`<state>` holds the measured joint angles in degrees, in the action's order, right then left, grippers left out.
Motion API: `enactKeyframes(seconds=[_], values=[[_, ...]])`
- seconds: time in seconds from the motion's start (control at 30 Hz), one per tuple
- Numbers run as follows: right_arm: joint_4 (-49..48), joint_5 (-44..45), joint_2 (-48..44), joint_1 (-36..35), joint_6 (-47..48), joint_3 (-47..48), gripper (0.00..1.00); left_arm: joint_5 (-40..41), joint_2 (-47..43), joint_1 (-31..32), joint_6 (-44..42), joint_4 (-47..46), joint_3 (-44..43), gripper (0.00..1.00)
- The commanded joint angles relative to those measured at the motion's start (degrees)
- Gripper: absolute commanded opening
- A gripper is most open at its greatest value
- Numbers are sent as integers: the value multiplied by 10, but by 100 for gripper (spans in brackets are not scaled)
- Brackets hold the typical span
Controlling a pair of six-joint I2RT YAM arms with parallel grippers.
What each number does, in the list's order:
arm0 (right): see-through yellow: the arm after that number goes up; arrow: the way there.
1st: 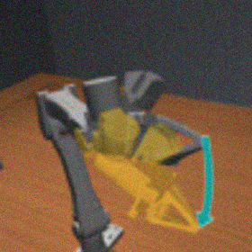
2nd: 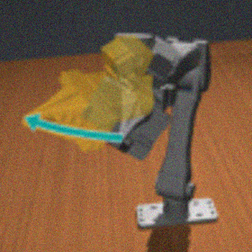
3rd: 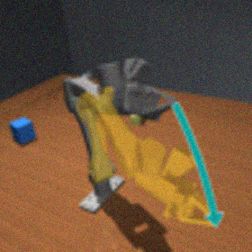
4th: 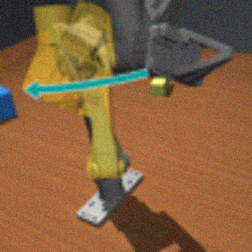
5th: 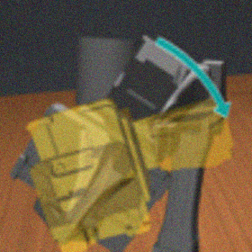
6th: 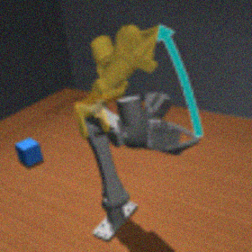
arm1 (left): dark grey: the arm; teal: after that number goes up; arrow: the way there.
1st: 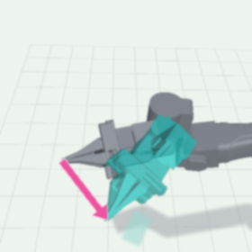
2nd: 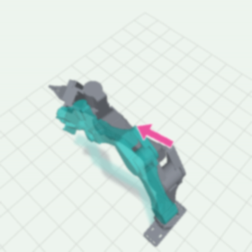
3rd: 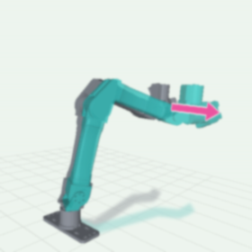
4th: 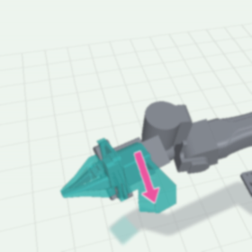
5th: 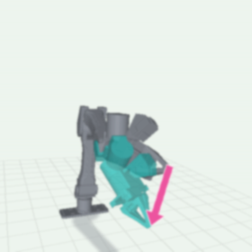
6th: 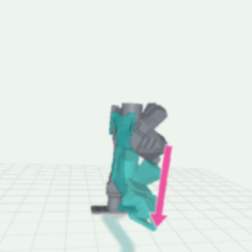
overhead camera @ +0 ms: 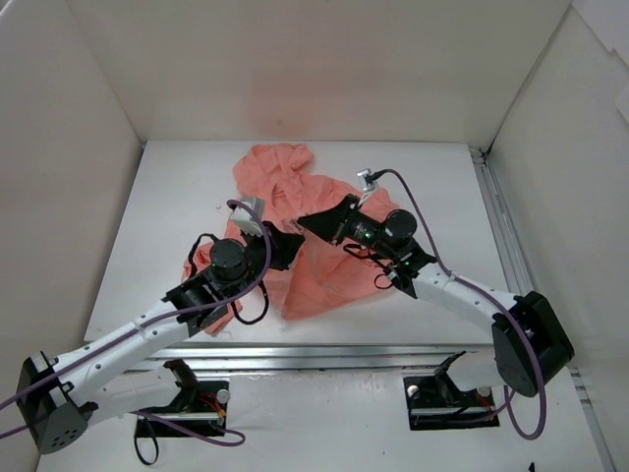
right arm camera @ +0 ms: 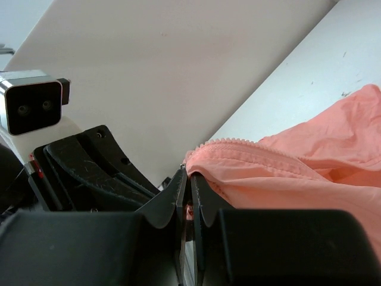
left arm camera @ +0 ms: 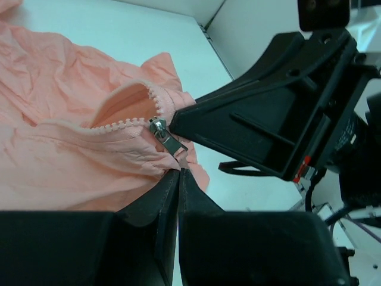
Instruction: Zip up the jacket
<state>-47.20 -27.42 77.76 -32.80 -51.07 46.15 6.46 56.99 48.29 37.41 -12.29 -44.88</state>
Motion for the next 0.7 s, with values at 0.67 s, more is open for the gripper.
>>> enactKeyframes(seconds=[0.67], values=[[-15, -121, 29, 27, -11, 73, 0, -82, -53, 4, -65, 40, -22, 0]])
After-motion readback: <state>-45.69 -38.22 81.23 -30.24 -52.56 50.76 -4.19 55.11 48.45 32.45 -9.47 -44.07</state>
